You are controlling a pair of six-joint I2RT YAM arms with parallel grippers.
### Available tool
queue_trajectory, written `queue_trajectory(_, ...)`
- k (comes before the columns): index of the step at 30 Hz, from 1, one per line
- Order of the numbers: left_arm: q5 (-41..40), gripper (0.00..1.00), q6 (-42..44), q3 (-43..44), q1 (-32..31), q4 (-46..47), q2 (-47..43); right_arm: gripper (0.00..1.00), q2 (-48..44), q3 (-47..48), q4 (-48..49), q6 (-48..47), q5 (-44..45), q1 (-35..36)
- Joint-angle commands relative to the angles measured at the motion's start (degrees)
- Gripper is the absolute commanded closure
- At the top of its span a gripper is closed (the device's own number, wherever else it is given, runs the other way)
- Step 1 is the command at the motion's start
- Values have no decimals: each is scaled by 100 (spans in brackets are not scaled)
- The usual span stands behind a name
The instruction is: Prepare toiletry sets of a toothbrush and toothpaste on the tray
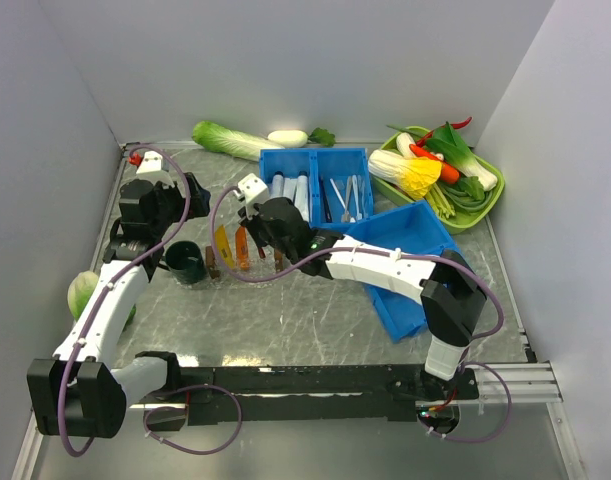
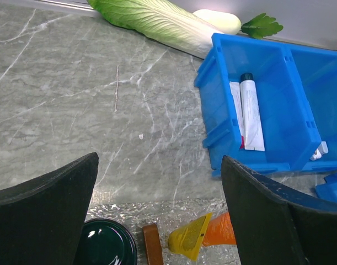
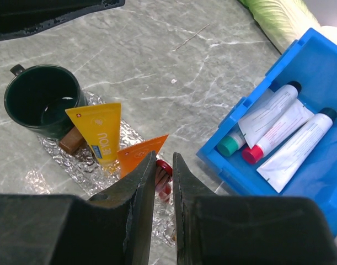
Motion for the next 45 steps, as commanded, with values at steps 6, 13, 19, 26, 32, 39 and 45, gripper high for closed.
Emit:
queue_trajectory(6,111,4,-7,-3,-21,171,-73,100,-278,-116,197,206,-55,-46)
queue_trajectory(13,111,3,-7,5,-21,171,-100,100,-216,-134,101,224,24,-46)
queue_trajectory(19,120,4,2,-3,-21,162,-135,84,-347,-160,21,233,94,-37)
queue_trajectory(26,129,4,2,-3,-21,171,-109,57,-532,-186,48,224,76,-46)
queue_trajectory(32,173,4,-16,41,-21,145,-56,44,-629,-221,48,206,103,-37)
queue_trajectory(39,217,4,-25,76,-21,109,41,21,-1032,-415,109,250,41,-37)
queue_trajectory(45,296,3,-42,120,-21,57,128,27,-1350,-845,110,1189,-784,-554)
